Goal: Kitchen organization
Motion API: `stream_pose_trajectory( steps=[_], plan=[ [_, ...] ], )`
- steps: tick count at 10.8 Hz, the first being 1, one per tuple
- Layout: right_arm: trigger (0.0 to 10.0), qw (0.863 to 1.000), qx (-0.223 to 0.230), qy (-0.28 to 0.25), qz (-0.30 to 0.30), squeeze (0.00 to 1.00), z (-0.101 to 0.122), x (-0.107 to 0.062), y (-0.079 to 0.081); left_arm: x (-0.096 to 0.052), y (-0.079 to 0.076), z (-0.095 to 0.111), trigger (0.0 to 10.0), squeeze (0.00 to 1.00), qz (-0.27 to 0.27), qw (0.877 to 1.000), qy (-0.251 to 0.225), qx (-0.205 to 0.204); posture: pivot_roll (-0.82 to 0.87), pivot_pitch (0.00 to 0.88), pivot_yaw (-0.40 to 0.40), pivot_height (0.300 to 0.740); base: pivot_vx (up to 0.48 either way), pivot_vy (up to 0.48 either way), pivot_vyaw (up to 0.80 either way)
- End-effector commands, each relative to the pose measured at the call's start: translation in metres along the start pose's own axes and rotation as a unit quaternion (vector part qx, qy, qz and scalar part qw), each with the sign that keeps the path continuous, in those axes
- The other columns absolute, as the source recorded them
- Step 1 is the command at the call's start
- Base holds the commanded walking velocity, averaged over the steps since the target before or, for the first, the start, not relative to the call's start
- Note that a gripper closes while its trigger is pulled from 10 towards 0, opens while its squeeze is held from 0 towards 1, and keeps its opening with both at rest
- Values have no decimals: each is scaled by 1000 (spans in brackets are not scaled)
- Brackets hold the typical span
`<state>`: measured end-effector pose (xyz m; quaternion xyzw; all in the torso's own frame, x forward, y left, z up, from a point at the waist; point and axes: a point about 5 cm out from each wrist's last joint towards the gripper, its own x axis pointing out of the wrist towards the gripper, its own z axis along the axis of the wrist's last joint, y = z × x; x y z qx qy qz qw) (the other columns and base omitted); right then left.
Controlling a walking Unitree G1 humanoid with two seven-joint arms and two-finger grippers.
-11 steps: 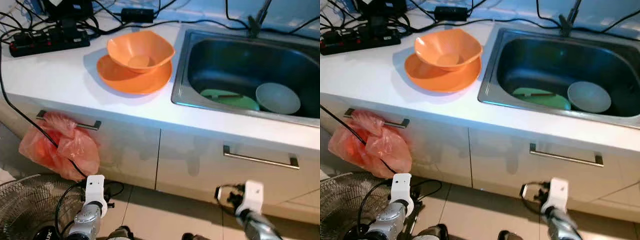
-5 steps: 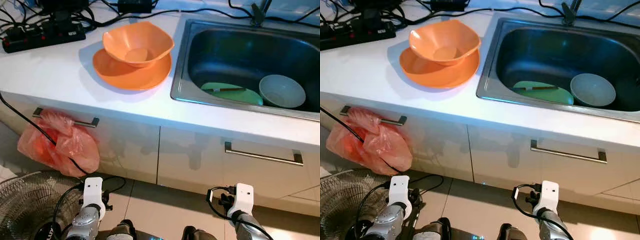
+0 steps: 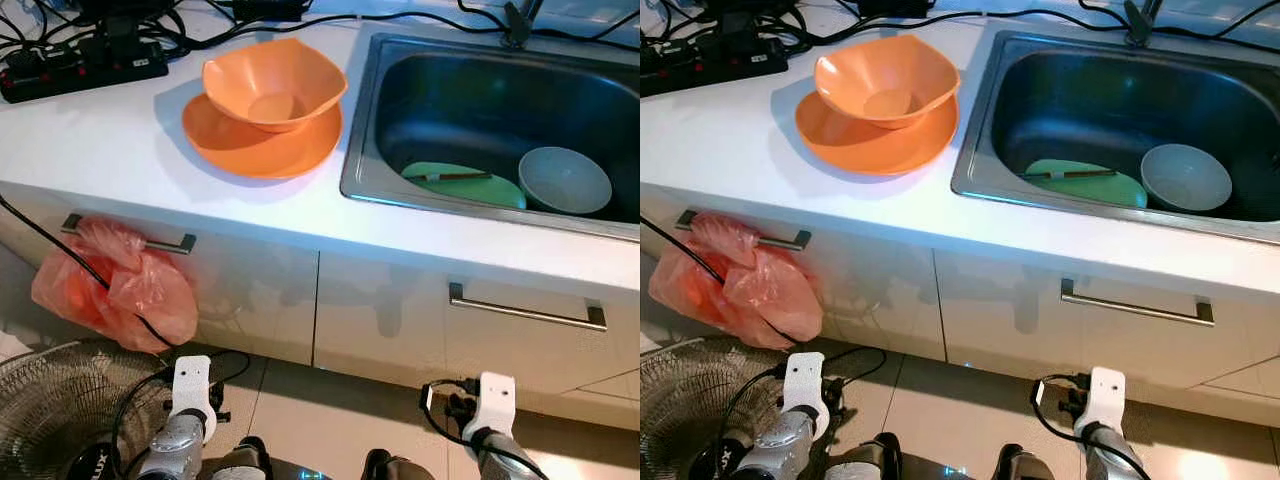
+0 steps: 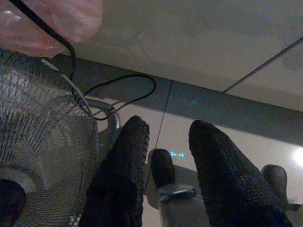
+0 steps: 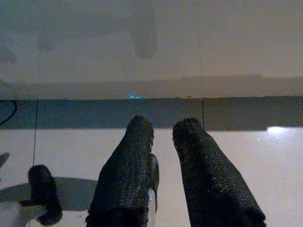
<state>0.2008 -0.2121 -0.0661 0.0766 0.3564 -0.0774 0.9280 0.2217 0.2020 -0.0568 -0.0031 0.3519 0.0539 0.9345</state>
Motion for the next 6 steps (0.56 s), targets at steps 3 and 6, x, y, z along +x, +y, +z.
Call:
stream_pose_trajectory(
  steps=[3, 6],
  plan=[
    [10000, 999, -5, 44, 2, 0, -15, -2, 4, -6, 1, -23, 10000, 0, 9, 999, 51, -16, 113, 198, -9, 740, 0, 0, 0],
    [10000, 999, -11, 53, 6, 0, -14, -2, 2, -7, -2, -28, 10000, 0, 11, 998, 61, -19, 109, 185, -14, 740, 0, 0, 0]
  ],
)
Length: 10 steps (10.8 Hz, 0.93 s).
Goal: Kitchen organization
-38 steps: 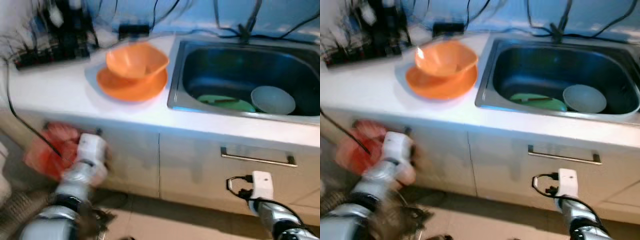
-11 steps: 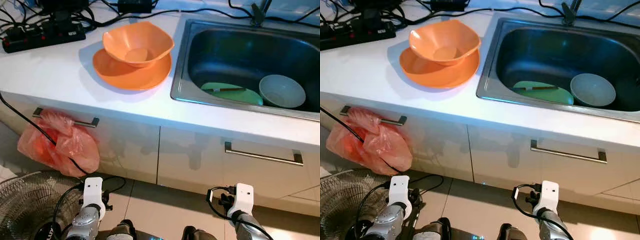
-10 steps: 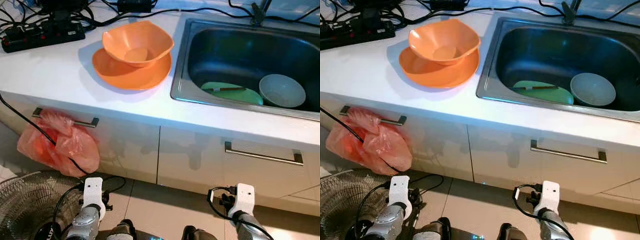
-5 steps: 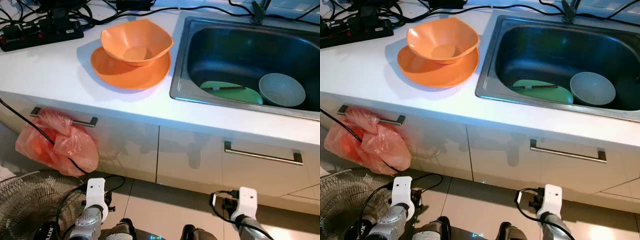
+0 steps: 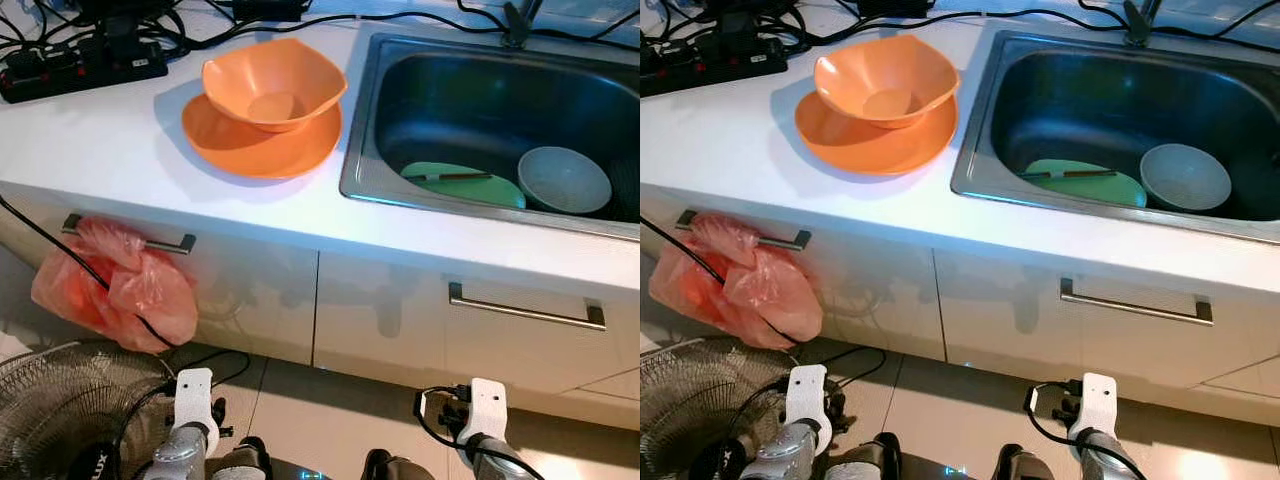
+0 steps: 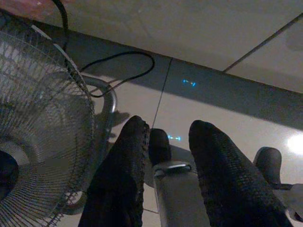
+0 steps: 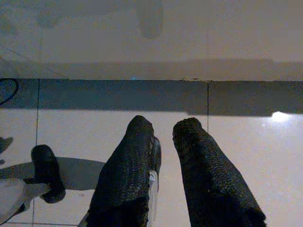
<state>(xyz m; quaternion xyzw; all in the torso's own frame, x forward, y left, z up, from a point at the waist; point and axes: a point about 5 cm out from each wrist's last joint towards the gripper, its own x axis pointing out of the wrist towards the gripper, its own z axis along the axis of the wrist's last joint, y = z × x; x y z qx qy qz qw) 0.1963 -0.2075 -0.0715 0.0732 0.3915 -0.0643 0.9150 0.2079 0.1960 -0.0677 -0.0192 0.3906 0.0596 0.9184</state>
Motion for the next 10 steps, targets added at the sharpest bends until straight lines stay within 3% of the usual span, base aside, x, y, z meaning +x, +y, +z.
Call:
stream_pose_trajectory(
  steps=[1, 10],
  plan=[
    [10000, 1000, -6, 20, -2, 0, -6, -1, -2, -2, 2, -11, 10000, 0, 9, 1000, 20, -4, 110, 179, -16, 740, 0, 0, 0],
    [10000, 1000, 5, 18, 0, 0, -6, -1, -3, -3, 6, -11, 10000, 0, 9, 1000, 26, -2, 114, 188, -13, 740, 0, 0, 0]
  ],
)
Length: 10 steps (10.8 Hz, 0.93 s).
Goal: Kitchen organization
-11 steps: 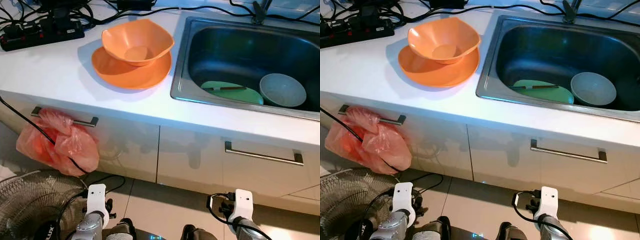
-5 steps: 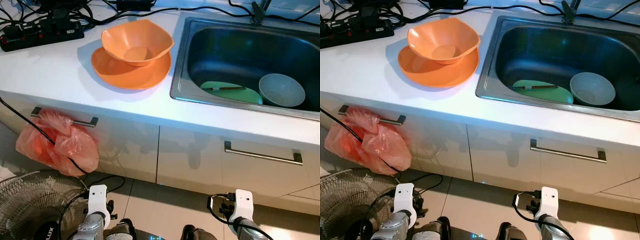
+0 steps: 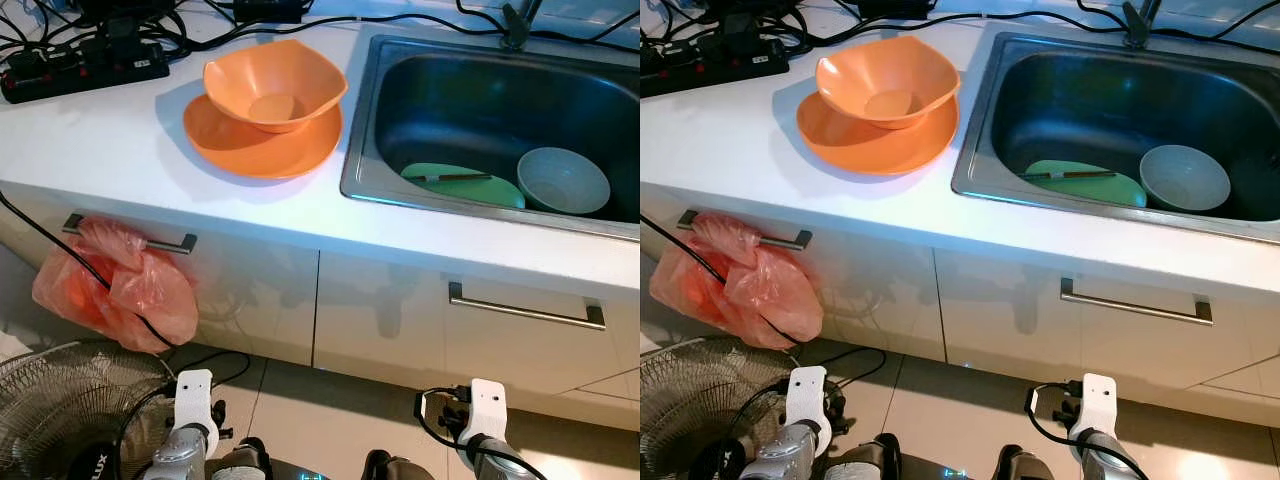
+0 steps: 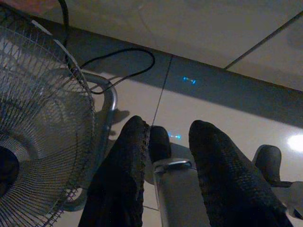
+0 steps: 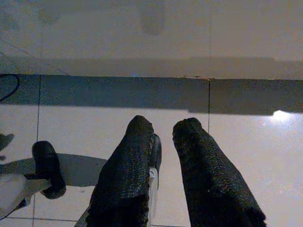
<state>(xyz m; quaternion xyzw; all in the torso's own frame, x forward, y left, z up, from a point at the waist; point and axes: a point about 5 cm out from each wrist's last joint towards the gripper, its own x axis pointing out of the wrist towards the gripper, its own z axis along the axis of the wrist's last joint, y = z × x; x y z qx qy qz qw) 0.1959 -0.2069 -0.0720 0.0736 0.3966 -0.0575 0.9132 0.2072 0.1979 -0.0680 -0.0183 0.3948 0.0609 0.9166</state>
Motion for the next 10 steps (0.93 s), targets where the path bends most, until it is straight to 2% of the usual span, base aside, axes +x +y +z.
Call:
stream_pose_trajectory(
  steps=[1, 10],
  plan=[
    [10000, 1000, 8, 12, -6, 0, -5, -1, -4, -2, 4, -11, 10000, 0, 7, 1000, 22, -1, 112, 190, -13, 740, 0, 0, 0],
    [10000, 1000, 1, 14, -5, 0, -4, -1, -6, -4, 5, -15, 10000, 0, 8, 1000, 26, -5, 115, 197, -20, 740, 0, 0, 0]
  ],
)
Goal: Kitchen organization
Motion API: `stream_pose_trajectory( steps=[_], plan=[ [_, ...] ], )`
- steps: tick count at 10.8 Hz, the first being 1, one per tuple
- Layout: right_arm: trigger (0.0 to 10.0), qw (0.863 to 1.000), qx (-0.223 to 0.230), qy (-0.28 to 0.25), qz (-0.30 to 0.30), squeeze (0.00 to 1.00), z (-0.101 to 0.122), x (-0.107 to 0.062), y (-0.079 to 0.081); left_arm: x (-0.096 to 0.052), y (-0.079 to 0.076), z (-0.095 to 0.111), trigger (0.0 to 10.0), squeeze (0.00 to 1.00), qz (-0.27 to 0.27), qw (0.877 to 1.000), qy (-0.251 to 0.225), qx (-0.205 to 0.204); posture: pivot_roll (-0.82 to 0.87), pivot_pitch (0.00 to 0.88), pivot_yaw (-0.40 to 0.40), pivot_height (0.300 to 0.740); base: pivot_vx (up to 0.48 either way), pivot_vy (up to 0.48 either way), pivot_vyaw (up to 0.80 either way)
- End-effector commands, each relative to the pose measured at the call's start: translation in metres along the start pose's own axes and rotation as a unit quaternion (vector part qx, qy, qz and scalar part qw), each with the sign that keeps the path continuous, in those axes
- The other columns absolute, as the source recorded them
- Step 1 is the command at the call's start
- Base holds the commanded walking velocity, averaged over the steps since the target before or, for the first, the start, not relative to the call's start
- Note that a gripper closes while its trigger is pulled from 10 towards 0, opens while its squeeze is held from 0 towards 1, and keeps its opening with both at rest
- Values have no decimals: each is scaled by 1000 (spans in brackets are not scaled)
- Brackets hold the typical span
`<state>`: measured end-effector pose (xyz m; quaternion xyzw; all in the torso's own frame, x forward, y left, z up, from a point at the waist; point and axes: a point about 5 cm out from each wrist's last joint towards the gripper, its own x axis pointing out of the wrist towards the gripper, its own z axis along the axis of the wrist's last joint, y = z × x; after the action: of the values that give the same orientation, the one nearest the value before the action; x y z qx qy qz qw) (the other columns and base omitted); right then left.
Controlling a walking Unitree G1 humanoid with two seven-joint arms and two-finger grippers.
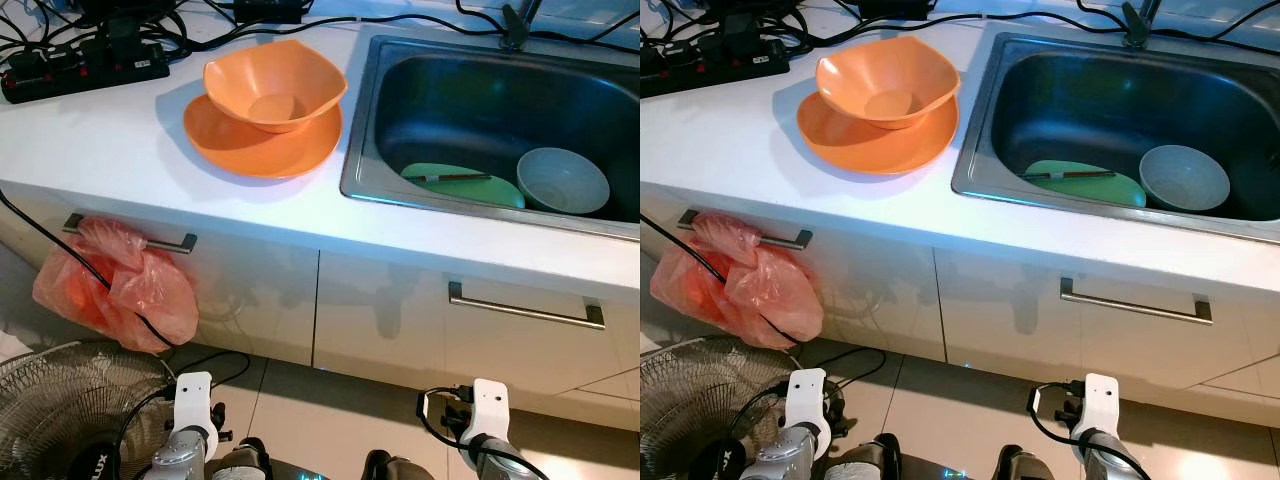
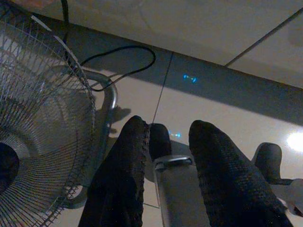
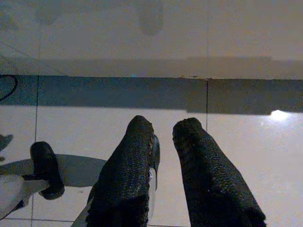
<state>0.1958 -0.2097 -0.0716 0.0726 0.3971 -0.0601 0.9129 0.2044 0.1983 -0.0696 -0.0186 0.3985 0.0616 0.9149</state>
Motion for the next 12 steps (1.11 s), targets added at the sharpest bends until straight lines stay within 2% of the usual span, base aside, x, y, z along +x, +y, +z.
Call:
stream_pose_trajectory(
  steps=[1, 12],
  plan=[
    [10000, 1000, 1, 14, -2, 0, -5, -1, -3, -3, 4, -12, 10000, 0, 7, 1000, 22, -4, 114, 198, -20, 740, 0, 0, 0],
    [10000, 1000, 0, 14, 3, 0, -5, -1, -2, -2, 3, -9, 10000, 0, 7, 1000, 18, 0, 120, 183, -18, 740, 0, 0, 0]
  ],
)
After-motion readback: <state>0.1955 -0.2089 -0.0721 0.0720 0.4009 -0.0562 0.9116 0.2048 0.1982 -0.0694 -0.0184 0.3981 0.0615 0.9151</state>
